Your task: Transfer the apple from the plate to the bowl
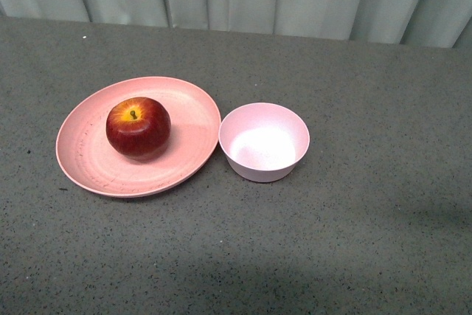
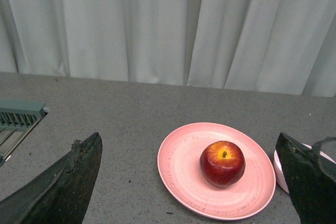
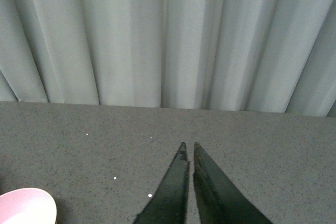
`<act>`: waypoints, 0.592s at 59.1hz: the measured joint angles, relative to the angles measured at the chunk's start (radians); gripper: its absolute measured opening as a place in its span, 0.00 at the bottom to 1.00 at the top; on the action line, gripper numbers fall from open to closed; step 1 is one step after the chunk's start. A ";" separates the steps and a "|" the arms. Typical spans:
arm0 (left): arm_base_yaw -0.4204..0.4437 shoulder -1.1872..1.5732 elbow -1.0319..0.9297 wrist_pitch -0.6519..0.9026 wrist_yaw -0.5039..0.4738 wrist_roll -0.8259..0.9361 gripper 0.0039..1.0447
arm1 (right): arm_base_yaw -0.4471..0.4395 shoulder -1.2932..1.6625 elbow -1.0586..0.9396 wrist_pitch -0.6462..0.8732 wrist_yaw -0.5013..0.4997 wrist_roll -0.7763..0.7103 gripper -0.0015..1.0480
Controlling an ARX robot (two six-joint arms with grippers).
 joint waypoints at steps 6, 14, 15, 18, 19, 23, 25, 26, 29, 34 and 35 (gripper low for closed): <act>0.000 0.000 0.000 0.000 -0.001 0.000 0.94 | -0.027 -0.085 -0.038 -0.044 -0.032 0.000 0.01; 0.000 0.000 0.000 0.000 0.000 0.000 0.94 | -0.061 -0.195 -0.081 -0.114 -0.059 0.001 0.01; 0.000 0.000 0.000 0.000 0.000 0.000 0.94 | -0.064 -0.203 -0.084 -0.121 -0.061 0.001 0.01; 0.000 0.000 0.000 0.000 0.000 0.000 0.94 | -0.080 -0.272 -0.101 -0.169 -0.077 0.002 0.01; 0.000 0.000 0.000 0.000 0.000 0.000 0.94 | -0.084 -0.289 -0.105 -0.181 -0.081 0.002 0.01; 0.000 0.000 0.000 0.000 -0.001 0.000 0.94 | -0.099 -0.364 -0.122 -0.239 -0.098 0.003 0.01; 0.000 0.000 0.000 0.000 -0.001 0.000 0.94 | -0.115 -0.389 -0.127 -0.259 -0.124 0.003 0.01; 0.000 0.000 0.000 0.000 -0.001 0.000 0.94 | -0.133 -0.407 -0.130 -0.275 -0.156 0.003 0.01; 0.000 0.000 0.000 0.000 0.000 0.000 0.94 | -0.166 -0.450 -0.137 -0.309 -0.179 0.003 0.01; 0.000 0.000 0.000 0.000 -0.001 0.000 0.94 | -0.187 -0.505 -0.145 -0.355 -0.177 0.003 0.01; 0.000 0.000 0.000 0.000 0.000 0.000 0.94 | -0.188 -0.513 -0.146 -0.362 -0.178 0.003 0.01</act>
